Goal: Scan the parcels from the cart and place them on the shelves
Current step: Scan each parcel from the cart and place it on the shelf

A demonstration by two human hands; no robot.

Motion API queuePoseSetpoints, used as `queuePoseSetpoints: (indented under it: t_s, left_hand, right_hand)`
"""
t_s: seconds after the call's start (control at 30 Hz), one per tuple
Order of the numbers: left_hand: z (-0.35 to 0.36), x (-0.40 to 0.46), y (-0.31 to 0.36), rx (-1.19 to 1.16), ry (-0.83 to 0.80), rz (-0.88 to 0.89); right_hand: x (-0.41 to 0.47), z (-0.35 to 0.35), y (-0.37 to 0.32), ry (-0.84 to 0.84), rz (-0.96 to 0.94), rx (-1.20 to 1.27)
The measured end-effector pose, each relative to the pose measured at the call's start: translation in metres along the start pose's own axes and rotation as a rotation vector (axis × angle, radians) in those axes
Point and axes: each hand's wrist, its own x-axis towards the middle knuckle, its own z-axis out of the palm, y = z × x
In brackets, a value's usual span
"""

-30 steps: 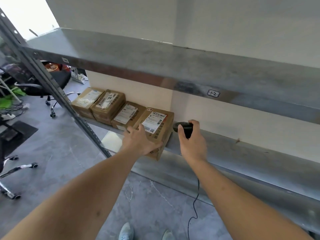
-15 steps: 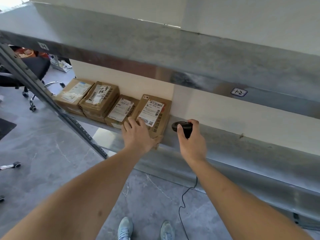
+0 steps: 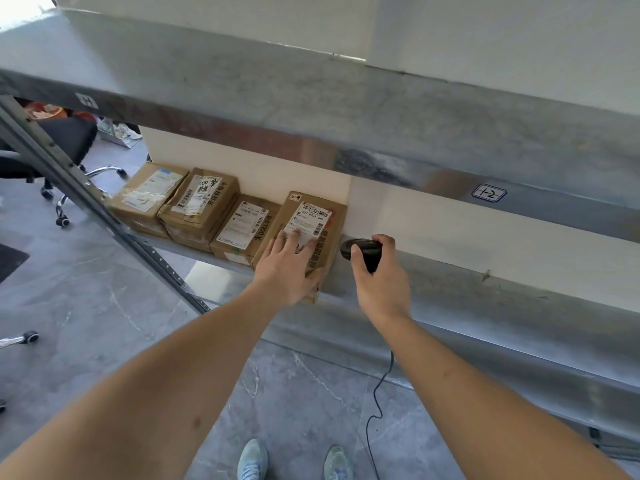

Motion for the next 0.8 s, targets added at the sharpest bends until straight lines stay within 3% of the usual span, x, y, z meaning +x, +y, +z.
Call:
queuePoseSetpoints:
  t_s: [0.43,0.67,0.8]
  left_hand:
    - [-0.060,-0.026,0.027,0.018,0.064,0.008]
    - [-0.081,-0.052,0.031,0.047,0.052,0.117]
    - [-0.093,-0.080,0.038,0.065,0.067,0.271]
  right_hand:
    - [-0.024,-0.028,-0.019,0.004,-0.072,-0.006]
    - [-0.071,-0.054,-0.038,0.160,-0.049,0.025]
    - [-0.116,-0.067,-0.045,0.301,0.003,0.030]
